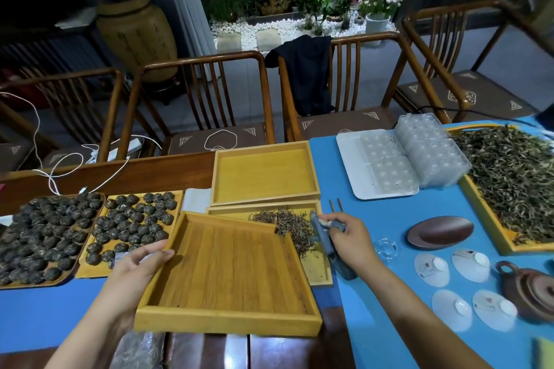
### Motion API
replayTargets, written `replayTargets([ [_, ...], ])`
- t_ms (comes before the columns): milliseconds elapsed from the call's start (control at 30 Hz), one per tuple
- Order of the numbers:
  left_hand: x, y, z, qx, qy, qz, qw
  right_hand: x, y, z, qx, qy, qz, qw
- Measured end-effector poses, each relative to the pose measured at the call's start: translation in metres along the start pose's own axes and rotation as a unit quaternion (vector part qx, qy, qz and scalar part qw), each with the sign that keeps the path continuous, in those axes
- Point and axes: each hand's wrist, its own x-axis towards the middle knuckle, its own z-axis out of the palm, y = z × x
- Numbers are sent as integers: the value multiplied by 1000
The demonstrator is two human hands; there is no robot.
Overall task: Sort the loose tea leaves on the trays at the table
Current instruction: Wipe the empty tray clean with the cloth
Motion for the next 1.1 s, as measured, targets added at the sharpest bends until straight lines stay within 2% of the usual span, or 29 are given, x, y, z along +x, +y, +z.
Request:
replayTargets([
  [100,3,1,-4,-10,1,-42,999,-4,1,-2,38,-6,39,998],
  [200,7,-1,-11,19,2,-46,999,-5,0,-4,87,9,67,994],
  [467,-2,-5,-9,63,-8,-36,997,-6,2,-7,160,16,78,984],
  [633,-17,1,2,30,0,-53,998,-10,4,-11,174,18,85,981],
  [700,-19,-2,-1,18,2,-36,999,-13,6,-14,183,16,78,980],
  [833,-18,-12,-13,77,-11,32,996,-17,13,-21,162,29,59,985],
  [967,-22,-24,-12,90,-11,88,992,-22,25,-28,168,35,52,984],
  [1033,-21,-31,-6,68,3,92,993,-22,35,-31,200,41,73,976],
  [1100,-20,-39,-1,45,18,93,994,-20,47,-34,276,16,115,954],
])
